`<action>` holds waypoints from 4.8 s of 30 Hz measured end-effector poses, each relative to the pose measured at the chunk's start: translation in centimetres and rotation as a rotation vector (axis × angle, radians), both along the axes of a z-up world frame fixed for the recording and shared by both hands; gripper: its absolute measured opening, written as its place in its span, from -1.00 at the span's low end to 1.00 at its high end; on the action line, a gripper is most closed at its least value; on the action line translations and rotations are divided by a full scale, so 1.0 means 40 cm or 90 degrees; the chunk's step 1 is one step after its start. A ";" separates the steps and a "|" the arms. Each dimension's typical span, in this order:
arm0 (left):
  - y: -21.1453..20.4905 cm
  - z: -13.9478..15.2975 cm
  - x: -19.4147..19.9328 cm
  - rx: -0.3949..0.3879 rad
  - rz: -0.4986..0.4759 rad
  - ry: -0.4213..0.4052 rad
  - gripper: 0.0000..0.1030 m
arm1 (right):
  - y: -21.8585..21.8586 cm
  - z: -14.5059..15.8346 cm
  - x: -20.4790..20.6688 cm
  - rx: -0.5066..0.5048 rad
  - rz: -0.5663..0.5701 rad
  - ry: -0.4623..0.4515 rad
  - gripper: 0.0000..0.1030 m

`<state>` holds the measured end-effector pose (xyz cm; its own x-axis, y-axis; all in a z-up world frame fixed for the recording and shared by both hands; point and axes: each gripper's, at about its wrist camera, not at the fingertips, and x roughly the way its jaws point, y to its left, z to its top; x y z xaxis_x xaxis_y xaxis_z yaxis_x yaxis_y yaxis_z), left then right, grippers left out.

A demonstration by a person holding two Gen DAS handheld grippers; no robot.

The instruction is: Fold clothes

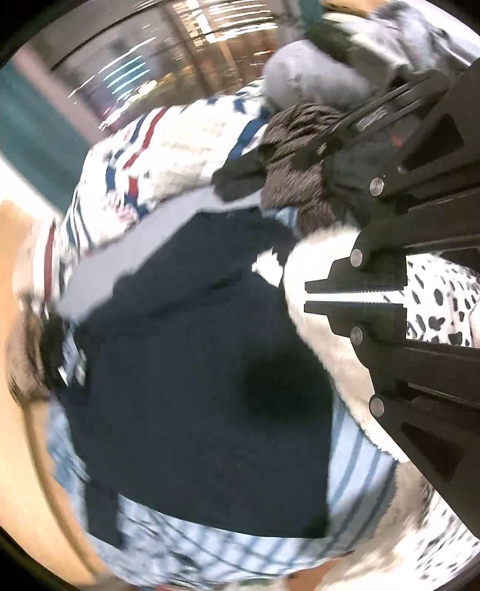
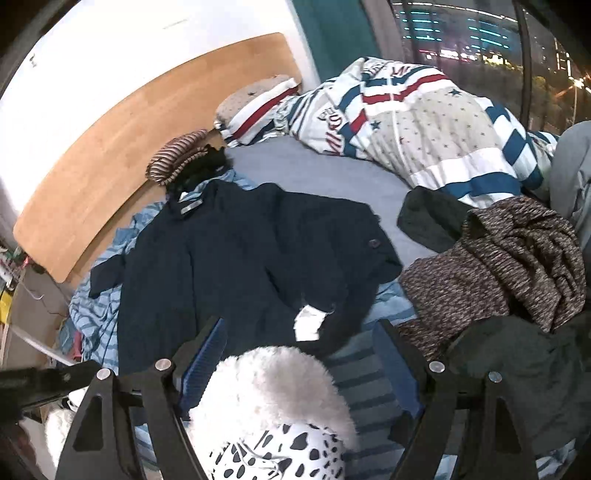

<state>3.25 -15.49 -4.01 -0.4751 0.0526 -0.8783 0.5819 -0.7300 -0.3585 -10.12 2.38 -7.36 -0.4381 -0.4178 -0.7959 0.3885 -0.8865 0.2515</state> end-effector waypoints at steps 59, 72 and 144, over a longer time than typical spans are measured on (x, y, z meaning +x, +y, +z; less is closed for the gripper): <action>0.206 0.632 0.043 -0.271 -0.131 0.279 -0.94 | 0.093 0.294 0.108 0.047 -0.083 0.134 0.70; 0.020 0.309 0.059 -0.119 0.018 0.204 -0.94 | 0.117 0.209 0.049 0.020 -0.081 0.079 0.70; -0.227 -0.329 -0.147 0.273 0.253 0.113 0.21 | -0.123 -0.509 -0.570 0.152 -0.038 -0.157 0.13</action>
